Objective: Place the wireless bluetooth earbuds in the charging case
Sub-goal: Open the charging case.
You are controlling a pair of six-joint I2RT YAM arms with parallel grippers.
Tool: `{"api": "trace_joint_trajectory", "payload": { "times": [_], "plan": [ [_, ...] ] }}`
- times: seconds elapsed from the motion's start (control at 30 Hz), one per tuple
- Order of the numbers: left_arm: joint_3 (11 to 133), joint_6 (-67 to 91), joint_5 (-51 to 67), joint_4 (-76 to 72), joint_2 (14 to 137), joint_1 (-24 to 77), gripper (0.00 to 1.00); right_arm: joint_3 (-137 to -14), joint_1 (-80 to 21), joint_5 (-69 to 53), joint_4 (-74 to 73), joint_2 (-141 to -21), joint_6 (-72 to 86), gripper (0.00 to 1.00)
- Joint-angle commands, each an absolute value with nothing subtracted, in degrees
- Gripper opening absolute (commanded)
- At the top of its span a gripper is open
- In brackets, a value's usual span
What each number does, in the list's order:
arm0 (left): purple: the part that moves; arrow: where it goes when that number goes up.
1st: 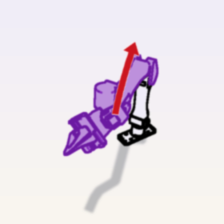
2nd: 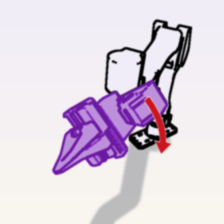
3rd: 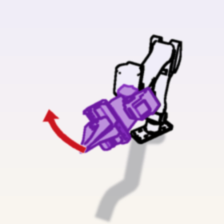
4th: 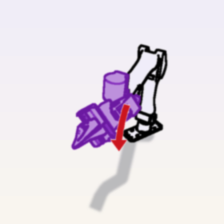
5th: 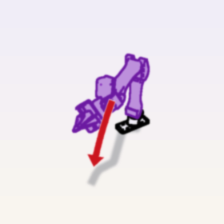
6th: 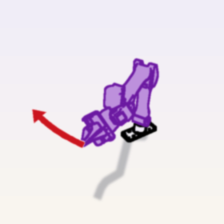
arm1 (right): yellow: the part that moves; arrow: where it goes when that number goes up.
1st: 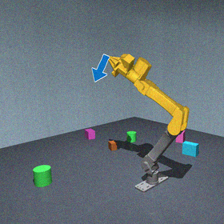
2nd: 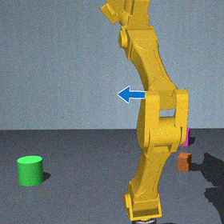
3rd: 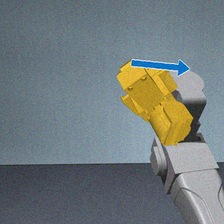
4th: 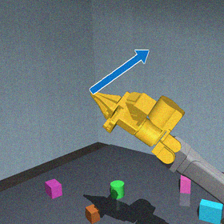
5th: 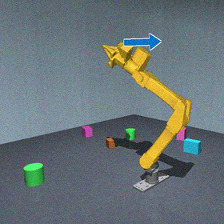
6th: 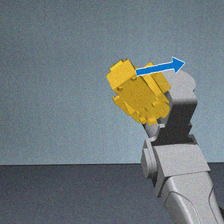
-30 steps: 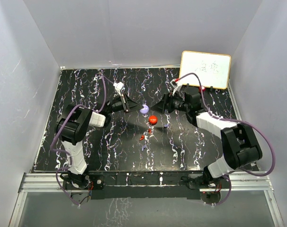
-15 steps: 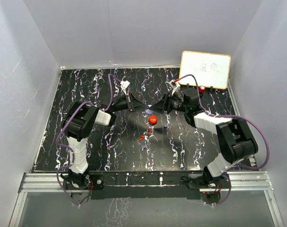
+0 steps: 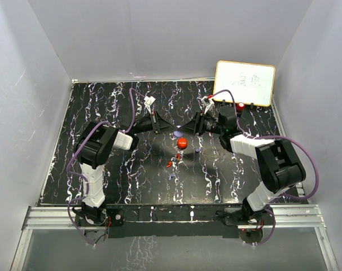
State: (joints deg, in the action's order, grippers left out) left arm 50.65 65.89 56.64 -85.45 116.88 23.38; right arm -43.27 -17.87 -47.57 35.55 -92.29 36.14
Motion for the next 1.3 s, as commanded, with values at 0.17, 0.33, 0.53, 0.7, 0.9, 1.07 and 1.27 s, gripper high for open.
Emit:
{"api": "trace_joint_trajectory", "payload": {
  "times": [0.17, 0.33, 0.53, 0.7, 0.9, 1.07, 1.27],
  "plan": [
    [50.65, 65.92, 57.83, -91.25, 114.56, 23.38, 0.00, -42.19, -16.62, -49.42, 41.15, -90.44, 37.57, 0.41],
    [50.45, 65.97, 58.08, -91.57, 114.30, 23.38, 0.00, -41.39, -16.11, -50.20, 43.39, -90.25, 38.92, 0.38],
    [50.45, 67.23, 58.36, -93.22, 114.75, 23.38, 0.00, -41.05, -15.73, -51.34, 46.04, -90.69, 40.79, 0.34],
    [50.59, 67.71, 58.75, -93.83, 114.91, 23.42, 0.00, -41.20, -15.70, -51.73, 46.49, -90.87, 40.96, 0.30],
    [51.25, 67.84, 59.15, -94.06, 115.26, 23.97, 0.00, -41.31, -15.71, -52.26, 46.91, -91.11, 41.29, 0.29],
    [51.80, 68.06, 59.36, -94.20, 115.53, 24.25, 0.00, -41.22, -15.71, -52.39, 47.17, -91.14, 41.40, 0.26],
    [51.96, 68.18, 59.41, -94.36, 115.52, 24.61, 0.00, -41.16, -15.73, -53.08, 47.90, -91.35, 41.84, 0.15]
  ]
}}
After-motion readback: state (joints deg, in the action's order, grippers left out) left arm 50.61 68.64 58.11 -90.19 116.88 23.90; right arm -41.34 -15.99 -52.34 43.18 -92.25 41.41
